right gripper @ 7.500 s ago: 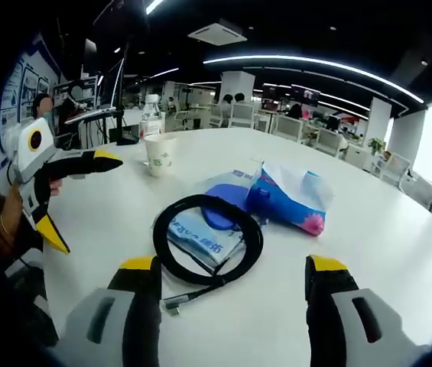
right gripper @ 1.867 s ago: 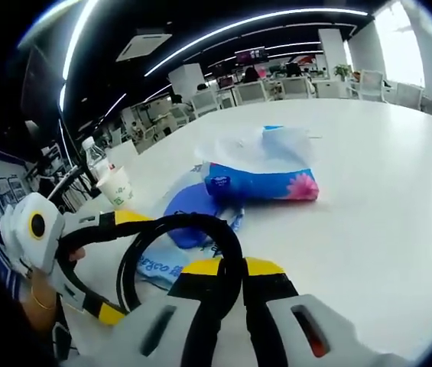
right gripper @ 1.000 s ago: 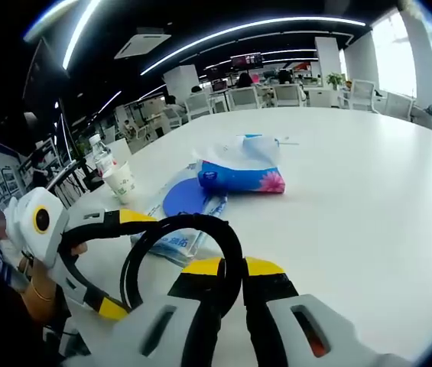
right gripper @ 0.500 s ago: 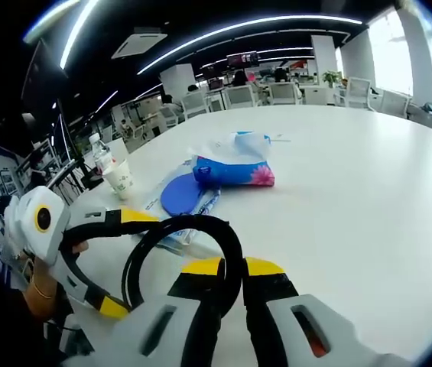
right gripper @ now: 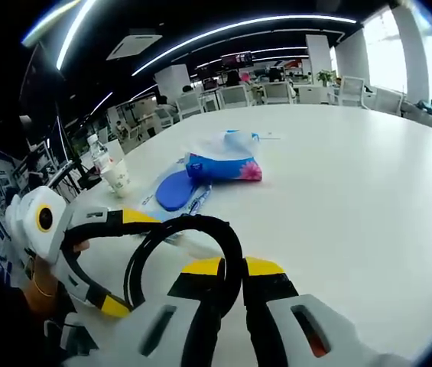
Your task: Arrange the tabletop items into an orderly group along one side of the table until the central work area is clear of visible clutter.
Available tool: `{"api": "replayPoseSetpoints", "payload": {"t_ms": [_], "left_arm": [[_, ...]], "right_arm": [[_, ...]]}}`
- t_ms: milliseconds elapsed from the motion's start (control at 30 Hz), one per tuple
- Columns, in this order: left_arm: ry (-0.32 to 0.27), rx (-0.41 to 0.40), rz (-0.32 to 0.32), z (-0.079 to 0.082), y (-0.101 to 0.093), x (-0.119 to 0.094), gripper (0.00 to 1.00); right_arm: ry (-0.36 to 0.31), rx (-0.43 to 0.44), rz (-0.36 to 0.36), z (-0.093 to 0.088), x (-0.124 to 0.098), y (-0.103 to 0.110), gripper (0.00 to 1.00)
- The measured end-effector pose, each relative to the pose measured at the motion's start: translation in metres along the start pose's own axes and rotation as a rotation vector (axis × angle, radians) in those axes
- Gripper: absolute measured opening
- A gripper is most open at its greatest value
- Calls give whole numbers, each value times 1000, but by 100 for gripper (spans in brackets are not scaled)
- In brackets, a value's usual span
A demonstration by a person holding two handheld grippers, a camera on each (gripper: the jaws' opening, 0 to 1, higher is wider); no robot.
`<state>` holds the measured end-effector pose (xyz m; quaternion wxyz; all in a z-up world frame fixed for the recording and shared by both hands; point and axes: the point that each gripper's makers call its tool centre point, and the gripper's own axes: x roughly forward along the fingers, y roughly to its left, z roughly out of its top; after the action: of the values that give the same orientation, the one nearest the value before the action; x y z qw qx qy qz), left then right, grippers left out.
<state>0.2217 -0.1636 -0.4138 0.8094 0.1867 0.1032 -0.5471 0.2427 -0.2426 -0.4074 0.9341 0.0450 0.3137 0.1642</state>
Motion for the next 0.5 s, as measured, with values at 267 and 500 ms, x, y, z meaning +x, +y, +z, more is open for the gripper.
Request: {"api": "replayPoseSetpoints", "payload": {"t_ms": [267, 500], "left_arm": [[22, 4, -17, -3, -6, 4, 67], [44, 2, -27, -7, -10, 3, 66]], "right_arm": [[14, 4, -8, -10, -3, -2, 7], [31, 15, -4, -16, -1, -4, 7]]}}
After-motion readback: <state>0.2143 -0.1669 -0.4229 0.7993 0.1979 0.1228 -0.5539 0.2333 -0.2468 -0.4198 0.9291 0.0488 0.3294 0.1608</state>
